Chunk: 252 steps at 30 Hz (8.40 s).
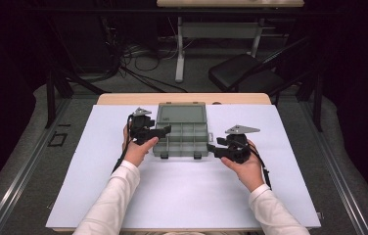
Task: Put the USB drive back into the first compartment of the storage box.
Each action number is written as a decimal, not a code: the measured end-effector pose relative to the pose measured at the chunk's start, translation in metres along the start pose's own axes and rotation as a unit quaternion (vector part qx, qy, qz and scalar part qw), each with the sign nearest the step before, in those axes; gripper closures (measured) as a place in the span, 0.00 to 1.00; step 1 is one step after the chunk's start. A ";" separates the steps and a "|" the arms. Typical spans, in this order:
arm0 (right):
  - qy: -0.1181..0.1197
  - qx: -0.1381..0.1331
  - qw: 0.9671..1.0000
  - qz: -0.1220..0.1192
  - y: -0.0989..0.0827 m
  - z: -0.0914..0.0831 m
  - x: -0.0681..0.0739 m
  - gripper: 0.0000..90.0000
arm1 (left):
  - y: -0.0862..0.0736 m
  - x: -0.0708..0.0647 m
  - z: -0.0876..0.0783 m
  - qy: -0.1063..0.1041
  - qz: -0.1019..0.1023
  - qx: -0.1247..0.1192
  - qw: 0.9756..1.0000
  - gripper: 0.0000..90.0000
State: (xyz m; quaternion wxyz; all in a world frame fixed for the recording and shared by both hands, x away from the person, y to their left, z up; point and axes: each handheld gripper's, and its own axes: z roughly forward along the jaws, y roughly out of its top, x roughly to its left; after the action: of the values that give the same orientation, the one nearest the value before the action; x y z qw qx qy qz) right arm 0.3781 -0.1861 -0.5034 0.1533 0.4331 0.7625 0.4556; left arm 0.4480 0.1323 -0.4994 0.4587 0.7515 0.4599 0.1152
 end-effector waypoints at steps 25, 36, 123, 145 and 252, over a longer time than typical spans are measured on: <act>-0.026 0.025 0.999 0.015 -0.002 0.008 -0.009 0.19 | -0.013 0.009 -0.007 -0.047 0.032 0.026 0.998 0.11; -0.027 0.051 0.998 0.033 0.008 0.022 -0.013 0.16 | -0.013 0.012 -0.006 -0.035 0.067 0.039 0.996 0.05; -0.086 0.113 0.987 0.069 0.125 0.124 -0.063 0.26 | -0.029 0.022 0.011 0.006 0.088 0.093 0.992 0.28; -0.081 0.120 0.987 0.075 0.120 0.135 -0.069 0.25 | -0.039 0.026 0.023 0.031 0.089 0.102 0.990 0.44; -0.073 0.164 0.968 0.177 0.078 0.173 -0.073 0.17 | -0.050 0.019 0.031 0.053 0.106 0.099 0.988 0.51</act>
State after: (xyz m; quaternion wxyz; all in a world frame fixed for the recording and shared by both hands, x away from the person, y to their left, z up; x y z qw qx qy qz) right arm 0.5698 -0.1315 -0.5434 0.0521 0.6125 0.7244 0.3119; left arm 0.4474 0.1368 -0.5611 0.3424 0.8308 0.4099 0.1566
